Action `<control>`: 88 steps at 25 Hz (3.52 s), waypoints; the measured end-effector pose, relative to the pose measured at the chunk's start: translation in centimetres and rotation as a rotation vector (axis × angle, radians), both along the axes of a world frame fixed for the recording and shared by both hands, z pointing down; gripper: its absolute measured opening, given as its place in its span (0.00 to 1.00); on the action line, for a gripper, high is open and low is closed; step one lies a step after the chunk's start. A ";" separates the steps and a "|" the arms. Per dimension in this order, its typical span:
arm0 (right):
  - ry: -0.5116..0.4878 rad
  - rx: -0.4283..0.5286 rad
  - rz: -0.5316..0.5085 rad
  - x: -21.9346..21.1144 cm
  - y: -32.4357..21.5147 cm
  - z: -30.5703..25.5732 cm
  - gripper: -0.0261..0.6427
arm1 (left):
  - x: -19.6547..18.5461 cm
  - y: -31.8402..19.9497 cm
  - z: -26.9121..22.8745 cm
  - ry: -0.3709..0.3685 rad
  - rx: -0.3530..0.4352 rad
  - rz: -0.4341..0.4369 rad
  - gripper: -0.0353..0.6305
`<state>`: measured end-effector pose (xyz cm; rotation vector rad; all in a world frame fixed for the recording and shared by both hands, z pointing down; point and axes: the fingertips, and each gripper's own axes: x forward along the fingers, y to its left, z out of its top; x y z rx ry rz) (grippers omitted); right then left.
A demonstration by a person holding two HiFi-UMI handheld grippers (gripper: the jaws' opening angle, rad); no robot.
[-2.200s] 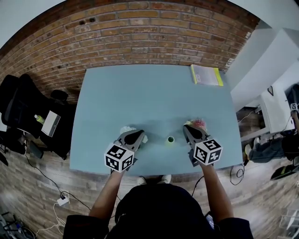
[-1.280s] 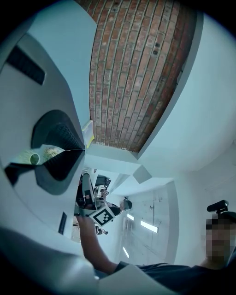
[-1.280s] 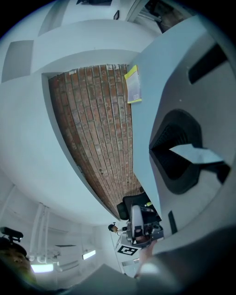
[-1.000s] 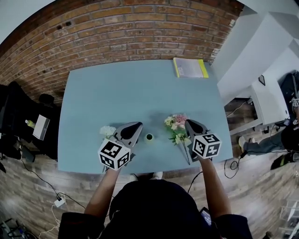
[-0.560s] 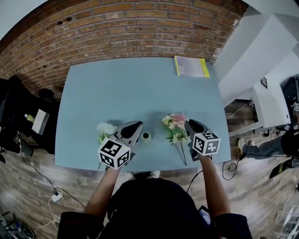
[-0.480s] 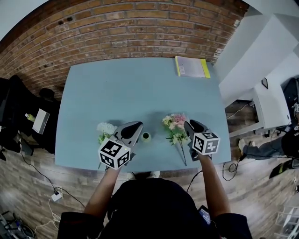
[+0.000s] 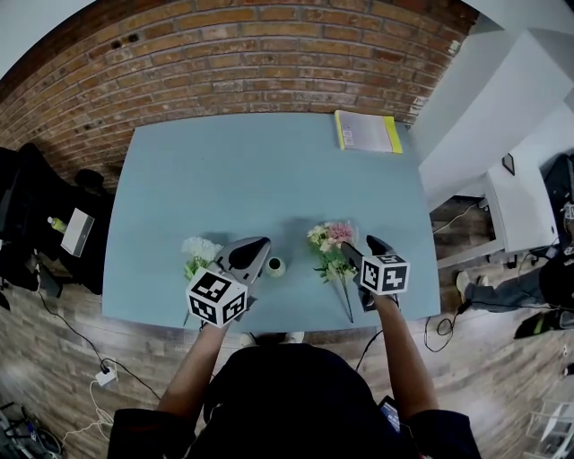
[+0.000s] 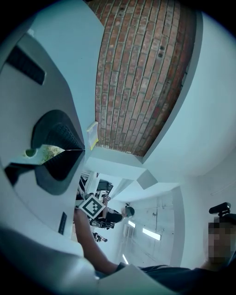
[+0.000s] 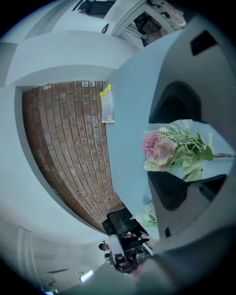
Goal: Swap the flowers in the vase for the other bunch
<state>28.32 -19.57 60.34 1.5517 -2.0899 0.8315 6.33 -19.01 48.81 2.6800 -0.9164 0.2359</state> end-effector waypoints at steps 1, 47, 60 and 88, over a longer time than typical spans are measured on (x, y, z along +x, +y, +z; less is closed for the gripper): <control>-0.002 -0.006 -0.002 0.0 0.0 0.3 0.51 | 0.1 0.0 0.1 0.000 -0.003 -0.001 0.07; -0.057 -0.243 -0.134 -2.4 -0.3 9.4 0.84 | 0.4 0.0 2.0 0.013 -0.076 -0.083 0.07; -0.033 -0.302 -0.173 -3.0 -0.2 11.1 0.84 | -0.3 -0.5 2.0 0.004 -0.081 -0.114 0.07; 0.054 -0.381 -0.202 -3.0 0.3 12.8 0.83 | -0.8 -0.6 2.1 0.007 -0.080 -0.133 0.07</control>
